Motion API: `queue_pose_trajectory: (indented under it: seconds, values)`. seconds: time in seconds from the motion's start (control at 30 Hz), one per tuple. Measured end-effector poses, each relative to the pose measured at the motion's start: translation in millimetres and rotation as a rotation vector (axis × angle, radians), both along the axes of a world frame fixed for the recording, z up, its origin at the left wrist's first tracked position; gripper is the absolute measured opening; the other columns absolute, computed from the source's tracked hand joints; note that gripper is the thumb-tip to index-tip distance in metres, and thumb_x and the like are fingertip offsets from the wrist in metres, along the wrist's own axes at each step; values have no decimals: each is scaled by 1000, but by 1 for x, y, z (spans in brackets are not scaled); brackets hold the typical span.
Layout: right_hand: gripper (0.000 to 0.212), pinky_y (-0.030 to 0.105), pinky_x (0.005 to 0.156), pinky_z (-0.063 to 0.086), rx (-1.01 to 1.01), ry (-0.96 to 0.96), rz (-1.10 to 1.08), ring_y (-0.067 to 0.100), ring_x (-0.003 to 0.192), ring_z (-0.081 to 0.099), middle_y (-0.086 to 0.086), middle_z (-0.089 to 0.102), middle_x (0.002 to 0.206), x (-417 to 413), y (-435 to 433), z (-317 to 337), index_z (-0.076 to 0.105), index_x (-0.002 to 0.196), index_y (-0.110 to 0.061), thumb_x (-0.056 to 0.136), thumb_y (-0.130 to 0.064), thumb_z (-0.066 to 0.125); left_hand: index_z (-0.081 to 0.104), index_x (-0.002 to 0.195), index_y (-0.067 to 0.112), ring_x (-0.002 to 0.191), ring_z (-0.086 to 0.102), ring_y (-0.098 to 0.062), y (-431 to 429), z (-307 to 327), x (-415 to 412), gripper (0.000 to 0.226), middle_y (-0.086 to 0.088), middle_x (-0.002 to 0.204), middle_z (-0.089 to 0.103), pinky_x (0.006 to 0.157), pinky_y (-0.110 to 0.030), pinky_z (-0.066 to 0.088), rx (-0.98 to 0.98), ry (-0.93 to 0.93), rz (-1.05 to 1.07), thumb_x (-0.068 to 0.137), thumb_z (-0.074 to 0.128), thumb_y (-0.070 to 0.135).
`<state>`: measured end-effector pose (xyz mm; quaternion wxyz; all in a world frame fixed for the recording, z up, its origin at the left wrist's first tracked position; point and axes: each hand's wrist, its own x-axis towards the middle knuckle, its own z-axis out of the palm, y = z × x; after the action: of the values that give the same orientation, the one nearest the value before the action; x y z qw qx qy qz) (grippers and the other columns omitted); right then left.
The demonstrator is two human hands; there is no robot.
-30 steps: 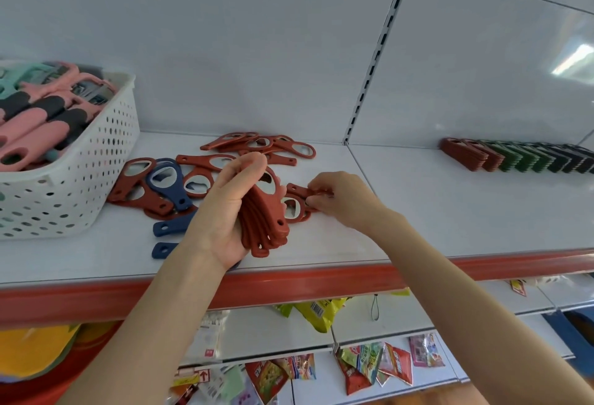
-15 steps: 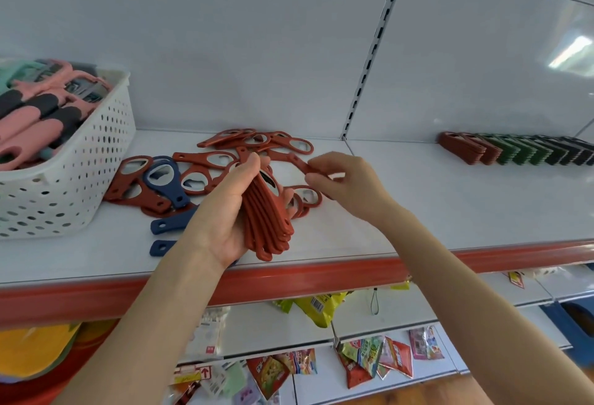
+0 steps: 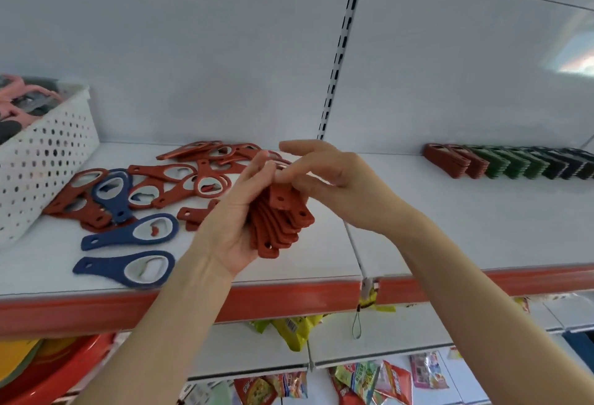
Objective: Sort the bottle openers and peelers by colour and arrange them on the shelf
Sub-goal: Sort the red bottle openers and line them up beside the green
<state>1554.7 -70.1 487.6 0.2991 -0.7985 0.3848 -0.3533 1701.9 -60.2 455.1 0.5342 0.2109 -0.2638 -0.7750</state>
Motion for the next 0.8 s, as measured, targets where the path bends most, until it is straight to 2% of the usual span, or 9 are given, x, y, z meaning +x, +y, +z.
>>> queue_pose_trajectory:
  seconds: [0.07,0.13,0.17,0.23,0.3,0.43,0.57,0.7,0.8]
  values:
    - [26,19,94,44,44,-98,-153,-3,109,53,-25,56,103,-14,-1,1,62,92,-35,92,-10,54,59,101,23,68,68,-19,-2,4,-18,33,-6,81,68,57,-30,56,0,64,101,70,61,12]
    - [11,22,88,50,192,-225,-256,4,99,61,-14,62,99,-30,0,0,60,97,-26,93,-20,53,60,103,25,73,68,-21,-4,7,-36,40,-8,83,67,60,-31,57,-38,3,202,67,64,10]
    - [11,28,87,52,321,-261,-255,9,95,64,-7,64,99,-37,2,1,60,98,-22,94,-26,51,60,104,26,74,66,-20,-5,8,-46,41,-7,83,66,60,-31,56,-59,-62,267,67,66,11]
    - [27,36,85,54,564,-267,-148,17,87,66,3,66,96,-51,4,-3,62,99,-14,95,-36,46,58,104,26,71,64,-17,-7,8,-68,37,-4,79,63,59,-31,55,-82,-135,408,71,68,14]
    - [42,35,81,57,711,-268,-27,20,83,66,8,65,93,-62,7,-8,61,107,-4,95,-40,44,55,101,23,66,63,-14,-8,8,-90,30,-3,79,59,60,-27,54,-96,-129,506,78,67,10]
    - [39,30,71,58,892,-345,61,18,79,66,10,64,91,-93,1,-9,61,107,-1,93,-35,47,53,96,25,69,60,-16,-8,6,-123,30,-1,73,60,62,-28,52,-155,-217,635,80,65,3]
    - [38,28,61,56,1063,-384,148,20,77,64,8,59,87,-122,-4,-10,60,100,-9,78,-39,57,56,91,30,77,61,-18,-8,4,-146,31,-8,86,61,65,-29,51,-230,-304,683,67,65,12]
    - [35,26,60,54,982,-355,89,20,73,63,7,63,81,-149,-10,-15,63,97,-7,76,-35,60,57,103,27,85,62,-22,-16,-1,-153,43,-4,88,63,75,-35,51,-210,-571,546,62,68,20]
    - [18,28,63,49,685,-164,-39,18,69,58,8,64,75,-171,-19,-17,68,95,-12,82,-24,65,58,105,21,98,64,-22,-21,-3,-149,39,-3,99,66,87,-38,53,-250,-804,364,71,77,19]
